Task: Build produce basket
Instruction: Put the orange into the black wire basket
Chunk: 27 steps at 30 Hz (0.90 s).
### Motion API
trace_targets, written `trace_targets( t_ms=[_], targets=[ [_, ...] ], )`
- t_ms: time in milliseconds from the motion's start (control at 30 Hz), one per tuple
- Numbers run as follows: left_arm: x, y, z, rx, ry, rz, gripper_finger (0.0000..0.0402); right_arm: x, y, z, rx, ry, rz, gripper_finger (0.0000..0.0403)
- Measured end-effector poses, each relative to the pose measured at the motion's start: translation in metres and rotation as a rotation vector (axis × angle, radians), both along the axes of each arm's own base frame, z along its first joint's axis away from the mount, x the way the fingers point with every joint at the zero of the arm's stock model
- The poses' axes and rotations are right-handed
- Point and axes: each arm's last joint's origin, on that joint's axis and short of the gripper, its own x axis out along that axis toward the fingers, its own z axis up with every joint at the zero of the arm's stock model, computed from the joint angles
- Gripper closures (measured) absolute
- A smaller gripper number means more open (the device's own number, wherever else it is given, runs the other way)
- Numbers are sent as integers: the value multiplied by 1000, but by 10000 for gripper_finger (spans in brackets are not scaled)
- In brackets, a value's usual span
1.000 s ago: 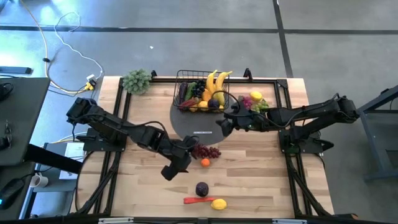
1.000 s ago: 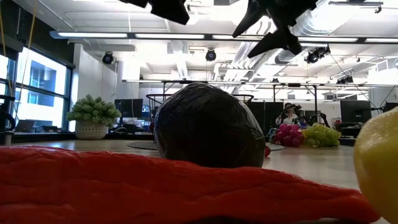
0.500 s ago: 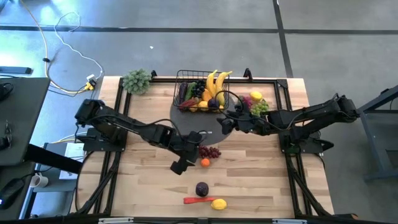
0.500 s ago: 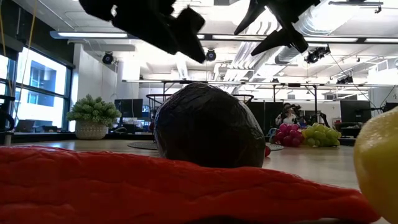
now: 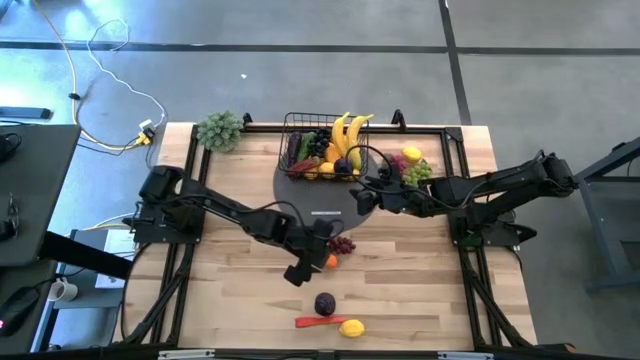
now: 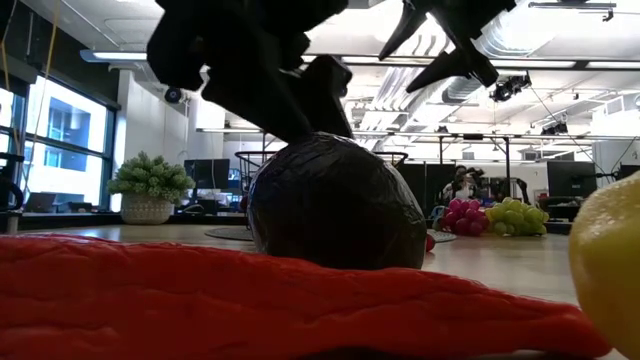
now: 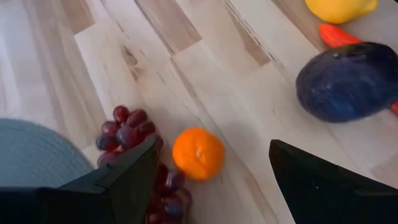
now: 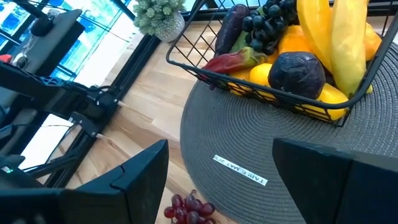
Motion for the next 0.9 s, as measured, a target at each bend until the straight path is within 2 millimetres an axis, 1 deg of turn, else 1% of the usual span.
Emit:
trace_targets(
  t_ms=[133,400,800,900],
  targets=[
    [7,-1,-9,-8,-21,-3,106,0,0,0,0,3,0,135],
    [15,-2,-33,-4,7,-2,106,0,0,0,17,-6,-11,135],
    [18,1,-63,7,84,17,106,0,0,0,18,-7,-10,135],
    [18,1,-64,-12,91,46,106,0,0,0,19,-7,-9,135]
  ],
)
